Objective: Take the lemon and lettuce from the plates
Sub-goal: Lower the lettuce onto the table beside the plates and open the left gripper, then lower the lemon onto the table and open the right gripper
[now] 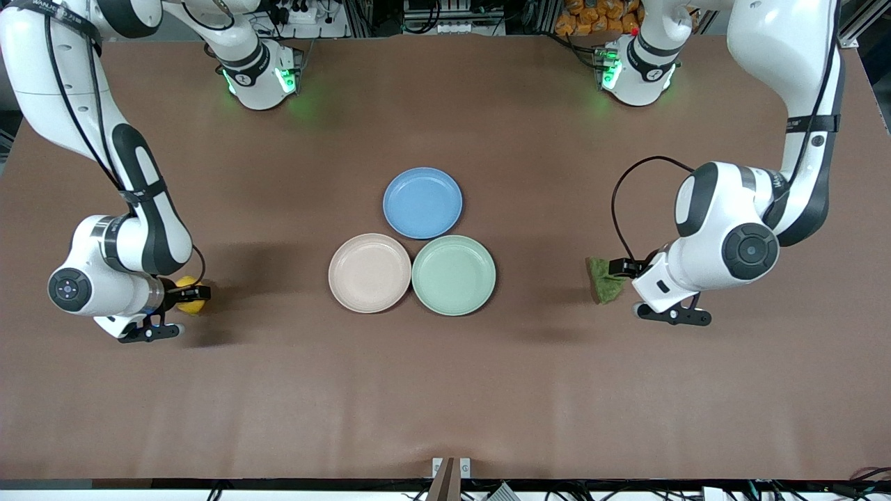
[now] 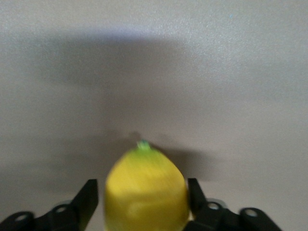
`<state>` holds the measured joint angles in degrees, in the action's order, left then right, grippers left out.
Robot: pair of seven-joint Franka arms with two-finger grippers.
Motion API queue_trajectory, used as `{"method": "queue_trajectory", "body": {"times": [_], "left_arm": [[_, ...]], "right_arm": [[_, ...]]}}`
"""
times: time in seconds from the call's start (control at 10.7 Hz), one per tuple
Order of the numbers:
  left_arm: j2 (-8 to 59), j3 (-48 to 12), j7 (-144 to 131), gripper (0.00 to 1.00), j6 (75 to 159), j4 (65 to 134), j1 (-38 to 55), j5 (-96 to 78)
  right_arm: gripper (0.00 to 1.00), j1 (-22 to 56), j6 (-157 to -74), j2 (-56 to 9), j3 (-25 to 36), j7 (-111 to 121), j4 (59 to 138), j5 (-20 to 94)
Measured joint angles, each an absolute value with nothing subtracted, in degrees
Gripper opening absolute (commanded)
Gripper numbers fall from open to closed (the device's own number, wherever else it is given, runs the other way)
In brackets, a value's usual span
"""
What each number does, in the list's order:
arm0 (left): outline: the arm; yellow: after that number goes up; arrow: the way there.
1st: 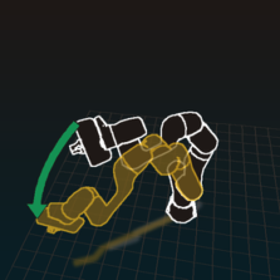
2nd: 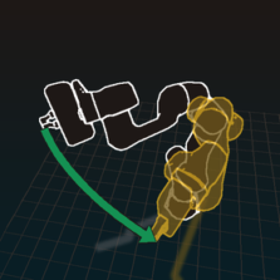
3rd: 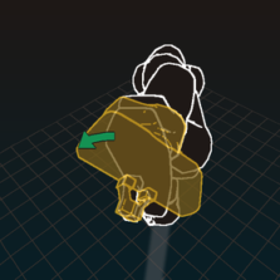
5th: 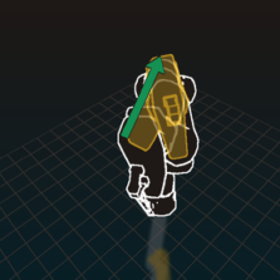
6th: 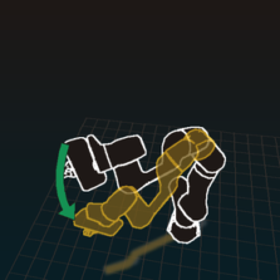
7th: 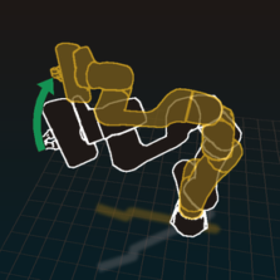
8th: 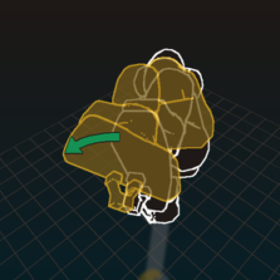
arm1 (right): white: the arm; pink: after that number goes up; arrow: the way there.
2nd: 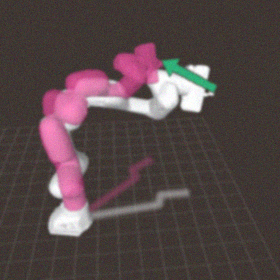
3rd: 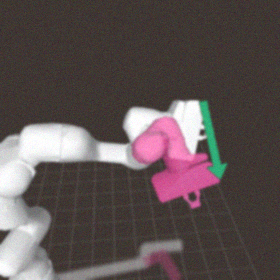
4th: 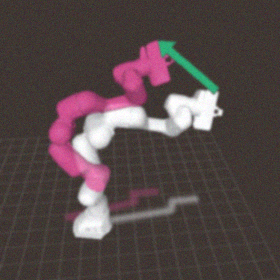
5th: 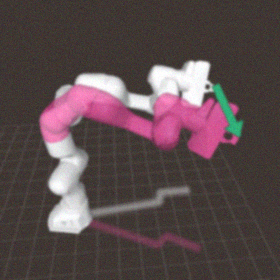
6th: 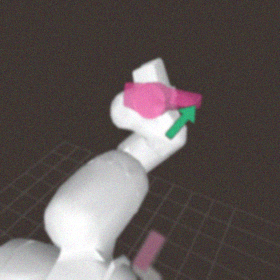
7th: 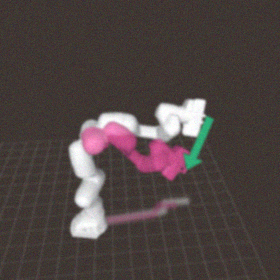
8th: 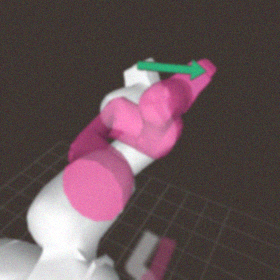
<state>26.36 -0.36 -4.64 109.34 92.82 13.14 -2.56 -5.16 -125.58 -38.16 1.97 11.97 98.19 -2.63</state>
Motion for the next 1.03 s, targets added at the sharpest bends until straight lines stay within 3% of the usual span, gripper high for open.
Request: {"method": "queue_trajectory", "body": {"times": [0.38, 0.75, 1.03], "left_arm": [[24.70, -0.29, -4.63, 1.00, 109.06, 89.00, 12.01, -2.56], [19.43, -0.24, -4.56, 1.00, 108.15, 89.91, 10.16, 0.98], [13.04, -0.29, -4.55, 1.00, 107.98, 91.60, 9.30, 3.03]], "right_arm": [[1.00, -5.15, -122.75, -38.08, 1.80, 11.97, 95.67, -2.63], [1.00, -5.09, -111.62, -37.70, 1.37, 11.97, 87.32, -2.54], [1.00, -4.75, -108.39, -37.57, 1.04, 10.97, 83.32, -2.50]]}}
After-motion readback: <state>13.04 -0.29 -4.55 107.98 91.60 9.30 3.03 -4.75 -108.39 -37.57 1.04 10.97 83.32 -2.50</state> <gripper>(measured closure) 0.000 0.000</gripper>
